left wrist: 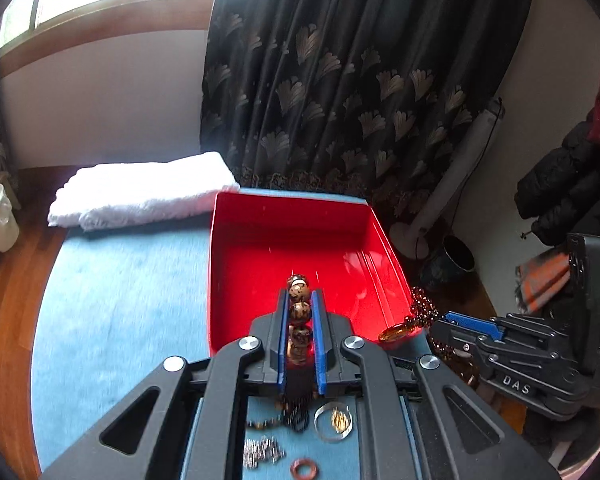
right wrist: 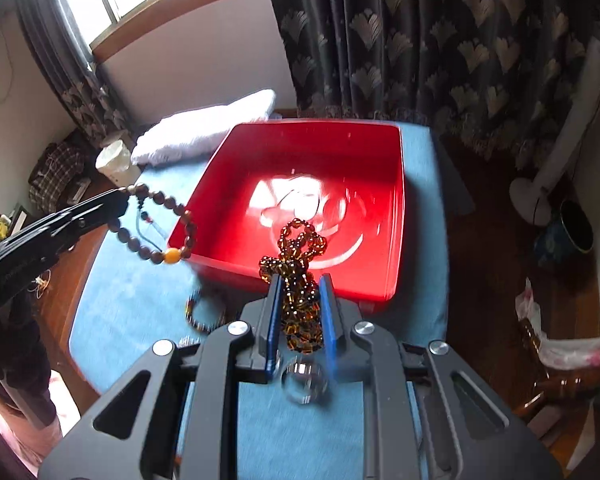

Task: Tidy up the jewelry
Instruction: 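Carry both held strands into the red tin and open both tools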

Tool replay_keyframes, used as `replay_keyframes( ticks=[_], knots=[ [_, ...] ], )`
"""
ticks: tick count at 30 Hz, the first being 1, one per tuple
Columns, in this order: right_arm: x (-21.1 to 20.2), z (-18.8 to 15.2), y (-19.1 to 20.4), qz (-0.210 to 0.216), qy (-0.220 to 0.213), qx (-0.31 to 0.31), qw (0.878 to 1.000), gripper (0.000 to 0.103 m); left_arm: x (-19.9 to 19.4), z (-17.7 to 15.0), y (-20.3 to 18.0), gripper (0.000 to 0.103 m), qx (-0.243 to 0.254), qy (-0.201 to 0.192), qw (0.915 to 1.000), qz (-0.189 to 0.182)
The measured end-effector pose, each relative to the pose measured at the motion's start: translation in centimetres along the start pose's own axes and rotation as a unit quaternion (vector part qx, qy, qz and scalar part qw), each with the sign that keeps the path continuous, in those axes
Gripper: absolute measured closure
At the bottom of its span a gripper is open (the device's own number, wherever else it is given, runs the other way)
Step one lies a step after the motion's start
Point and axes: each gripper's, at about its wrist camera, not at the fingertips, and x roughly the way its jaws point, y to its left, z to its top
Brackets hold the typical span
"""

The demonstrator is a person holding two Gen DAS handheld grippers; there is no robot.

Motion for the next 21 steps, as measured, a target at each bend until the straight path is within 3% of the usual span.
replay_keyframes(
  ticks=[11, 21],
  knots=[
    [9.0, 3.3, -1.7, 0.013, 0.046, 0.018, 0.999, 0.086, 10.1, 1.3, 0.8, 0.092, -0.014, 0.07, 0.9974, 0.012],
    [13.4, 3.5, -2.3, 0.008, 0.078, 0.026, 0.997, 0.082, 14.0, 0.2, 2.2, 0.092, -0.025, 0.107, 0.9937, 0.02]
  ],
)
